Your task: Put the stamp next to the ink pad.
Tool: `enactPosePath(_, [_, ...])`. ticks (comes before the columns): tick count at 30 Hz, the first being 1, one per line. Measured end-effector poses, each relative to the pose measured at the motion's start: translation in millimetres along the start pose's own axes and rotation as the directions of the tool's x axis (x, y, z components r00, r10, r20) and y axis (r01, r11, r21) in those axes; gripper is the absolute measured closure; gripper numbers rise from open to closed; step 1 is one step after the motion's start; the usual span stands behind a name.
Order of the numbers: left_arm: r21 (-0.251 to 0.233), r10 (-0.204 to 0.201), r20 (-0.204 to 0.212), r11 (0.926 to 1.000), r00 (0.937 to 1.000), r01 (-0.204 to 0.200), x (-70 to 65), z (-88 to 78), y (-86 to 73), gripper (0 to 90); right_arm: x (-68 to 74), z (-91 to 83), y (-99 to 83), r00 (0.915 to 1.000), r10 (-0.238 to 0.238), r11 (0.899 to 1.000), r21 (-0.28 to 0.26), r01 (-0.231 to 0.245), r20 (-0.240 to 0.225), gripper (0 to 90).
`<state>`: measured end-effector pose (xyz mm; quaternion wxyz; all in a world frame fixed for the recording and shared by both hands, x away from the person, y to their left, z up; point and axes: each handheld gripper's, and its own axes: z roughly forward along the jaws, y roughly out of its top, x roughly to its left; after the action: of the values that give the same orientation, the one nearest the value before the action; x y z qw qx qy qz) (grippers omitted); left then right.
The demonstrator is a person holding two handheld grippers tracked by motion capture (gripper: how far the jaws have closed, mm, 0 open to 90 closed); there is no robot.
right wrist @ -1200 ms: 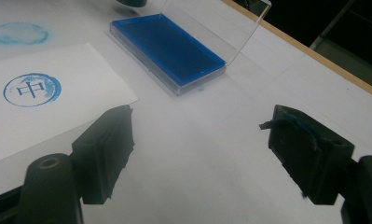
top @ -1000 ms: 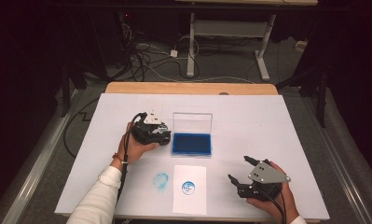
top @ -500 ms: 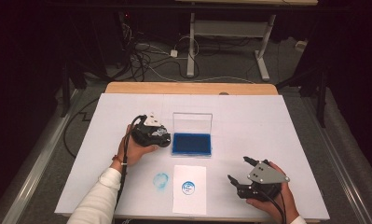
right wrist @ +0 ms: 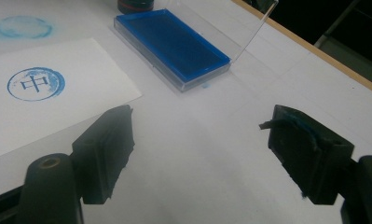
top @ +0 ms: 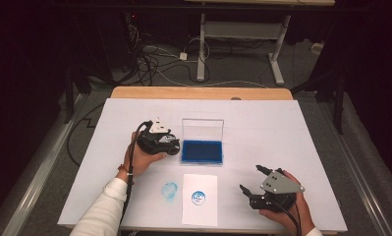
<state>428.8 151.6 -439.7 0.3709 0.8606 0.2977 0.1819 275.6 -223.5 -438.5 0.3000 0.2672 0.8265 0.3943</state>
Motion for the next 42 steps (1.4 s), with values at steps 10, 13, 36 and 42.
enactPosePath(10, [-0.031, 0.01, -0.024, 0.9995, 0.9997, -0.011, -1.3, -6.9, 2.0, 40.3, -0.2, 0.3, -0.2, 1.0, 0.001, 1.0, 0.002, -0.001, -0.003, 22.6])
enactPosePath(13, [-0.046, 0.006, -0.023, 0.9989, 0.9997, -0.007, -1.6, -9.3, 2.2, 36.2, 0.0, 0.1, -0.1, 1.0, 0.002, 1.0, 0.0, -0.002, -0.004, 22.6])
enactPosePath(36, [-0.11, -0.003, -0.054, 0.994, 0.9985, -0.003, -10.8, -29.7, 4.4, 16.2, 1.4, -0.8, 0.8, 1.0, -0.008, 1.0, -0.006, 0.008, 0.004, 22.6])
enactPosePath(42, [-0.115, 0.018, -0.074, 0.993, 0.9971, -0.026, -16.7, -34.5, 6.0, 16.2, 1.6, -1.8, 1.3, 0.9999, -0.009, 1.0, -0.013, 0.009, 0.006, 22.6])
